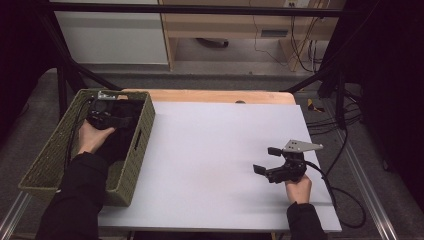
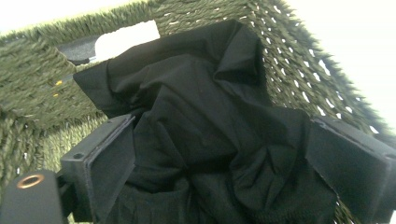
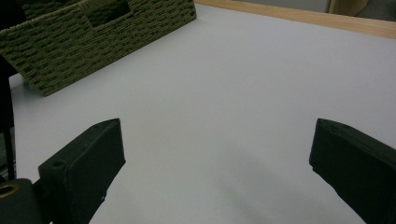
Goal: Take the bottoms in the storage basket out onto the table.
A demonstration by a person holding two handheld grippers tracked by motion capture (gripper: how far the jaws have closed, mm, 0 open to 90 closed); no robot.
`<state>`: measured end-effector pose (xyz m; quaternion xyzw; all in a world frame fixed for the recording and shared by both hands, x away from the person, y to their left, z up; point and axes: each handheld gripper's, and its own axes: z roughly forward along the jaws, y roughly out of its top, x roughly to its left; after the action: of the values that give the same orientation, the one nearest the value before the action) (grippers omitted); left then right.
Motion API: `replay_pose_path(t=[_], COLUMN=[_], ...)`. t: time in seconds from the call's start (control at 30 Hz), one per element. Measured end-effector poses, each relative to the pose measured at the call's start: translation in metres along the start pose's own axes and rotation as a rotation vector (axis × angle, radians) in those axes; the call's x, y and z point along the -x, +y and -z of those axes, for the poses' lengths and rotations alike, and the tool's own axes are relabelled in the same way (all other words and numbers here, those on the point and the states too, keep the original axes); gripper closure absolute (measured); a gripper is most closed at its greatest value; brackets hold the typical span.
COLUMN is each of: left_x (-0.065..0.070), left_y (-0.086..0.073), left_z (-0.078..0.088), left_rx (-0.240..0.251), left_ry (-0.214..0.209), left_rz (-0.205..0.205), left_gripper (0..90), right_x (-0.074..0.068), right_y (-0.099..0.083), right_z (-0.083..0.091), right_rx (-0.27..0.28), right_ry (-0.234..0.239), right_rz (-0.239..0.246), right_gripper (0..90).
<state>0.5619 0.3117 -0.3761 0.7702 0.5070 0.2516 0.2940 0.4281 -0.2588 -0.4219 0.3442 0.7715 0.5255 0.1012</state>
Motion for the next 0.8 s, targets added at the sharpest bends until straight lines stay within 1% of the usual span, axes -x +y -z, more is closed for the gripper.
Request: replay_pose_path(t=[0.03,0.13,0.2,0.27,0.4,0.43,0.47,0.5,0.53,0.6,0.63,0.67,0.7,0.77,0.8], left_x=[0.000,0.001,0.000,0.000,-0.001,-0.001,-0.002,-0.001,-0.001,0.000,-0.001,-0.002,-0.002,-0.004,-0.005], left_y=[0.000,-0.001,-0.002,-0.003,-0.004,-0.005,-0.006,-0.006,-0.006,-0.006,-0.006,-0.007,-0.007,-0.009,-0.010], left_z=[-0.001,-0.005,-0.007,-0.010,-0.015,-0.017,-0.018,-0.019,-0.020,-0.022,-0.023,-0.026,-0.026,-0.028,-0.029], left_rx=[-0.001,-0.019,-0.022,-0.032,-0.050,-0.050,-0.048,-0.052,-0.052,-0.057,-0.058,-0.059,-0.059,-0.066,-0.067], left_ry=[0.000,0.014,0.008,0.013,0.020,0.017,0.011,0.006,0.016,0.011,0.011,0.000,0.000,-0.004,-0.002], left_rz=[0.002,-0.009,-0.002,-0.007,-0.011,-0.006,0.002,0.003,-0.004,-0.011,-0.009,0.012,0.012,0.031,0.034], left_gripper=[10.7,11.3,12.4,12.6,16.2,16.2,18.0,18.6,19.2,20.2,20.2,20.2,20.4,20.8,20.9], right_x=[0.000,0.000,0.000,0.000,0.000,0.000,0.000,0.000,0.000,0.000,0.000,0.000,0.000,0.000,0.000], right_y=[0.000,0.000,0.000,0.000,0.000,0.000,0.000,0.000,0.000,0.000,0.000,0.000,0.000,0.000,0.000], right_z=[0.000,0.000,0.000,0.000,0.000,0.000,0.000,0.000,0.000,0.000,0.001,0.001,0.001,0.000,0.000], right_rx=[0.000,-0.001,0.000,0.001,0.000,0.000,0.001,0.002,0.003,0.003,0.004,0.004,0.004,0.004,0.004], right_ry=[0.001,-0.001,0.002,0.002,0.001,0.001,0.002,0.003,0.003,0.003,0.003,0.004,0.004,0.005,0.006], right_rz=[0.000,-0.001,-0.001,-0.001,-0.001,-0.001,-0.001,-0.001,-0.002,-0.001,-0.005,-0.005,-0.005,-0.005,-0.006], right_gripper=[3.8,3.8,3.8,3.8,3.8,3.8,3.8,3.8,3.8,3.9,3.9,3.8,3.8,3.8,3.9])
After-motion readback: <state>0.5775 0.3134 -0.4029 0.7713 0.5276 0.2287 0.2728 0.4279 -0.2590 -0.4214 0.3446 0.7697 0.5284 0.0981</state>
